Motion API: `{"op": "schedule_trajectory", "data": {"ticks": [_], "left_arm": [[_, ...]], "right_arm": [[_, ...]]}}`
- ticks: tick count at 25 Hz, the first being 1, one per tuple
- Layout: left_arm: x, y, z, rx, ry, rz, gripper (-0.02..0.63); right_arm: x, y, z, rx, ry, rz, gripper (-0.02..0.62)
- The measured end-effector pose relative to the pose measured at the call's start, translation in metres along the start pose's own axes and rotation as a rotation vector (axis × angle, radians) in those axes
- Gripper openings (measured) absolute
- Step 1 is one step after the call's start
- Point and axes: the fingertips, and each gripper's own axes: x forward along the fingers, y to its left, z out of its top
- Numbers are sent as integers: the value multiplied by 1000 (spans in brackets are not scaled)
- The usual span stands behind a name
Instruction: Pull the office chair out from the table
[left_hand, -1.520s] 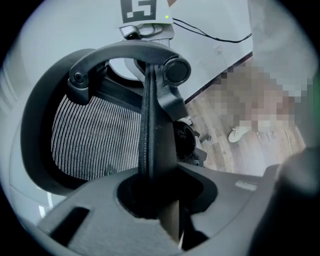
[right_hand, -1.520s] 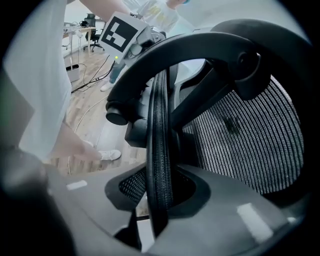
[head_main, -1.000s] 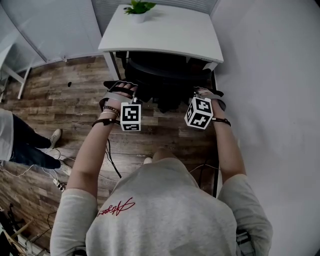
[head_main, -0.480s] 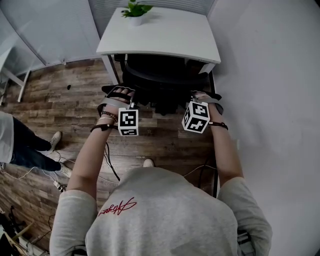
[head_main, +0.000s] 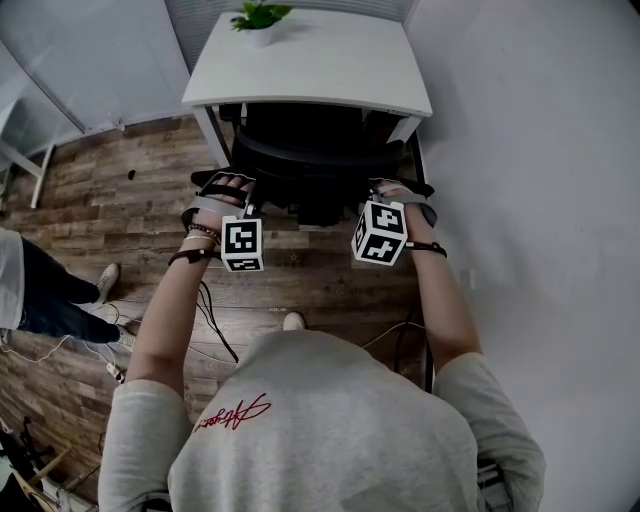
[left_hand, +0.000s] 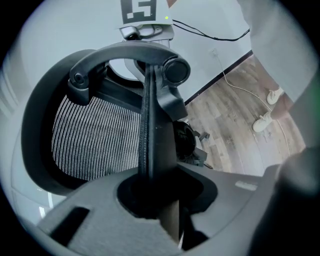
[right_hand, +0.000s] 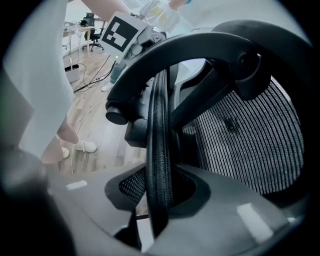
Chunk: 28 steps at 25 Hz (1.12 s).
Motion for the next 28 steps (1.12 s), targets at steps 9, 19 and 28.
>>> {"op": "schedule_trajectory", "data": {"ticks": [9, 19, 28], "left_arm": [[-6, -7, 8, 1, -1, 0, 67], [-11, -10, 13, 1, 3, -5, 67], [-21, -20, 18, 4, -1, -9, 67]], "right_arm": [[-6, 10, -4, 4, 2, 2, 103], [-11, 16, -6, 7, 2, 9, 103], [-19, 30, -6, 14, 5, 12, 103]]}}
